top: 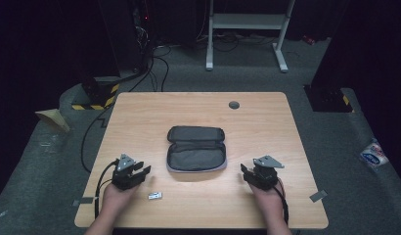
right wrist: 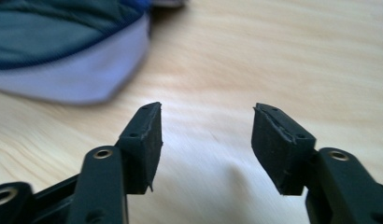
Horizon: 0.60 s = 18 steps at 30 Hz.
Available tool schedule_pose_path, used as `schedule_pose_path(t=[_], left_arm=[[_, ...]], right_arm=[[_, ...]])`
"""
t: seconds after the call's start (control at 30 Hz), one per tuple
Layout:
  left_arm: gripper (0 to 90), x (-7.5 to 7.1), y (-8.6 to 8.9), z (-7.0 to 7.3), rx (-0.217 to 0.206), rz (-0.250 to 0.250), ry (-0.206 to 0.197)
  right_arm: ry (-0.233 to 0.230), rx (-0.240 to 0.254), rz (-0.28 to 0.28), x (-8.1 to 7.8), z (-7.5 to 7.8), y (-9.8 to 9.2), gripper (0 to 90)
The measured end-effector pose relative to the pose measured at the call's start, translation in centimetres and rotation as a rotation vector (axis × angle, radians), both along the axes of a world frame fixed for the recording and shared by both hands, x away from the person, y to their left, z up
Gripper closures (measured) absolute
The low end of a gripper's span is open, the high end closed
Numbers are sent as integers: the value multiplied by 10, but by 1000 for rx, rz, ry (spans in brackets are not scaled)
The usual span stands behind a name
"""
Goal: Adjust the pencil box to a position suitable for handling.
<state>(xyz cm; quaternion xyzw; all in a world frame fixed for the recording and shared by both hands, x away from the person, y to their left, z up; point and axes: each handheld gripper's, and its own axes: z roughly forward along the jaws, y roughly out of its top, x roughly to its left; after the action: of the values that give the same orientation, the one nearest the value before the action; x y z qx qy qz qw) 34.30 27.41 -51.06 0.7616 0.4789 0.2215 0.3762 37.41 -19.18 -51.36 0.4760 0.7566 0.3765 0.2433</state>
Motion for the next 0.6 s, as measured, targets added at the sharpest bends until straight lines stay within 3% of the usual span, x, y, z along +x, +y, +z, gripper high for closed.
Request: schedule_pose_path(t=[0.1, 0.2, 0.27, 0.33, 0.43, 0.6], left_arm=[[614, -7, 14, -7, -8, -8, 17], [583, -10, 21, -8, -5, 1, 3], [562, -14, 23, -10, 9, -5, -14], [546, -15, 23, -11, 22, -13, -4], [524, -14, 24, -13, 22, -16, 4], [494, -15, 23, -14, 68, -25, 21]], right_arm=[[20, -9, -17, -8, -4, -11, 390], [35, -36, -32, -14, -7, -17, 358], [59, -44, -44, -16, -8, -21, 344], [106, -43, -59, -17, -10, -23, 324], [106, -52, -64, -18, -10, -23, 310], [104, -54, -66, -14, -10, -22, 305]])
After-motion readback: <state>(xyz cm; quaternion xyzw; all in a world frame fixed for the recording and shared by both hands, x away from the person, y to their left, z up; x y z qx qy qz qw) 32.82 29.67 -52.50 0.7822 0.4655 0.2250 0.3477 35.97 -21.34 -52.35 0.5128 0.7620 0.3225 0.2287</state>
